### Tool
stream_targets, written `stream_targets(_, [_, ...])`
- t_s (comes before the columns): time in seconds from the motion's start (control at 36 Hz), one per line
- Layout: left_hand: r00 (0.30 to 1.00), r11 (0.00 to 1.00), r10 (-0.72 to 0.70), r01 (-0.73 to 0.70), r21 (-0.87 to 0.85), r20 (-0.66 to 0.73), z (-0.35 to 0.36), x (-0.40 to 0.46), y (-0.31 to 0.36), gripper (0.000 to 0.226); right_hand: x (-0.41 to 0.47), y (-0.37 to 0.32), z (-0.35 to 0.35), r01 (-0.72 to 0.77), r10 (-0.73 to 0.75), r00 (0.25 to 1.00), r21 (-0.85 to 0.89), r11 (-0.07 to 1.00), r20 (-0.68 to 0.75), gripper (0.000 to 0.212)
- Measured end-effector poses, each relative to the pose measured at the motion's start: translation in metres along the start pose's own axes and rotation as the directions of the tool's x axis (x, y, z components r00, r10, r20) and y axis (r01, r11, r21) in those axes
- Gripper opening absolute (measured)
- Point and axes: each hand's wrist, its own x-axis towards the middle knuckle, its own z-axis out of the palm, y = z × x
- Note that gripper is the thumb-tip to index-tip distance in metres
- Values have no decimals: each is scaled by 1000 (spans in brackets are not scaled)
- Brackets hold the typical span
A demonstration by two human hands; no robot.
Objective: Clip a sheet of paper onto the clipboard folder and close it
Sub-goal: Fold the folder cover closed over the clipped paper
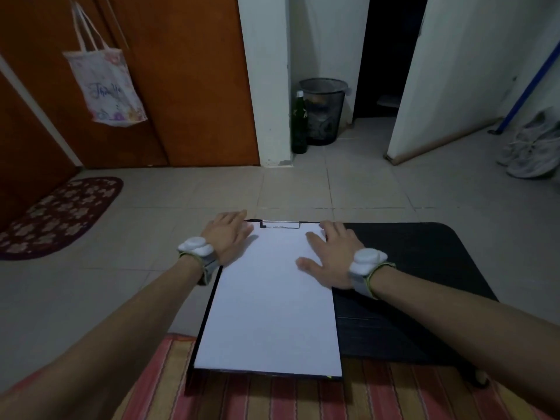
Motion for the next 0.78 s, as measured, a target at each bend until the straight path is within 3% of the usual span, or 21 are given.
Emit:
stream_targets(0.11, [990,993,-113,116,-21,90,1,-38,-34,69,-8,-13,4,132,-133,984,19,991,121,99])
stream_targets(0.31, [950,939,-268,295,-179,162,6,-95,-43,58,-16,-60,8,278,-281,952,40,960,122,93])
stream_targets(0.56, [951,906,-285,307,-291,115,24,-179,-29,39,-48,-94,18,376,-376,921,24,926,97,91])
stream_targets(0.67, [942,893,-335,328,-310,29,26,-214,-18,45,-57,-107,21,386,-387,916,34,922,107,90])
stream_targets(0.72, [919,875,-394,378,-304,10,32,-232,-11,49,-60,-112,27,386,-387,913,33,922,128,92])
stream_targets(0.78, [856,780,-514,494,-383,58,39,-249,-4,53,-62,-115,32,378,-378,915,29,925,143,93])
